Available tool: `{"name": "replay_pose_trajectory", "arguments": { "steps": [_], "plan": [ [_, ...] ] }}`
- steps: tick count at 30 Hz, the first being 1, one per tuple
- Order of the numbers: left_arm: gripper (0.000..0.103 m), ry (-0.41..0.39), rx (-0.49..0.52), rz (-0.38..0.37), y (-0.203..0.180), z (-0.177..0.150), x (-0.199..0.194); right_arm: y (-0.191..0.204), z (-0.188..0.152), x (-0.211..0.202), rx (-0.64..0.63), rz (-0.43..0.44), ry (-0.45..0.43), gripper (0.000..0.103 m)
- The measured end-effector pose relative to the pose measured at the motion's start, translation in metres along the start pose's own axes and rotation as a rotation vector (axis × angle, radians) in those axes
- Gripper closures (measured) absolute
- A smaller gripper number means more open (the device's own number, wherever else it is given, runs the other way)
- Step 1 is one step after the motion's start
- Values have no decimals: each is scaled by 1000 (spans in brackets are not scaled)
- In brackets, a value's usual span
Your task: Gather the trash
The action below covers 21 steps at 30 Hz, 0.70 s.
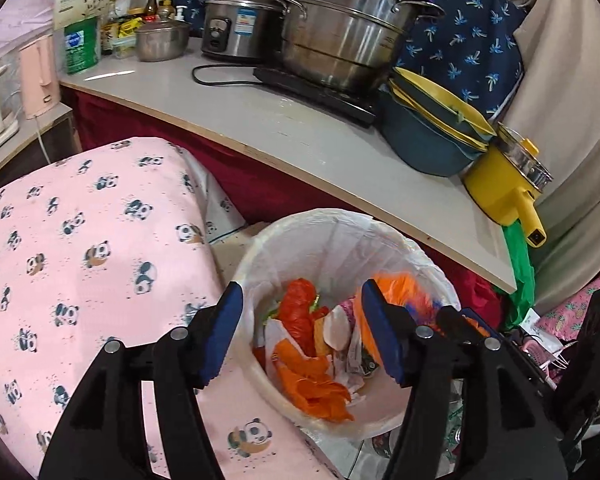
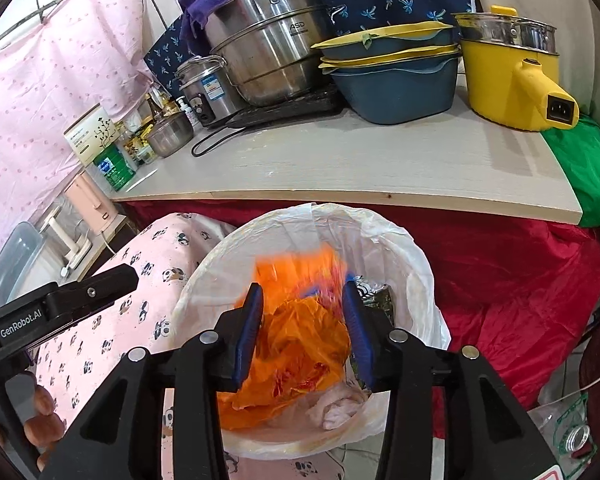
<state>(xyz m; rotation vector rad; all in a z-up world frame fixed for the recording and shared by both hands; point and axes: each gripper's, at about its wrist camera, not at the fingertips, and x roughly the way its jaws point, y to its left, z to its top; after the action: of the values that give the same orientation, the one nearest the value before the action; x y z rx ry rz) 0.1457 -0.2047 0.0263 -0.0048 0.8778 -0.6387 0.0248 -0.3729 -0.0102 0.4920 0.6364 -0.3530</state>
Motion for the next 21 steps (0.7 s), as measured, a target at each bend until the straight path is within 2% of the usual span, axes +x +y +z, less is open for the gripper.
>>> {"name": "replay_pose_trajectory", "arguments": {
  "steps": [5, 11, 17, 21],
  "plan": [
    [37, -29, 3, 39, 5, -5, -14, 7, -1, -9, -24, -1, -6, 62],
    [36, -42, 1, 87, 9, -15, -29, 15, 0, -21, -41, -2, -12, 62],
    [34, -63, -7, 142, 15, -25, -47, 26, -5, -40, -65, 7, -23, 56],
    [25, -88, -6, 194, 18, -33, -61, 37, -12, -49, -96, 11, -19, 51]
  ]
}}
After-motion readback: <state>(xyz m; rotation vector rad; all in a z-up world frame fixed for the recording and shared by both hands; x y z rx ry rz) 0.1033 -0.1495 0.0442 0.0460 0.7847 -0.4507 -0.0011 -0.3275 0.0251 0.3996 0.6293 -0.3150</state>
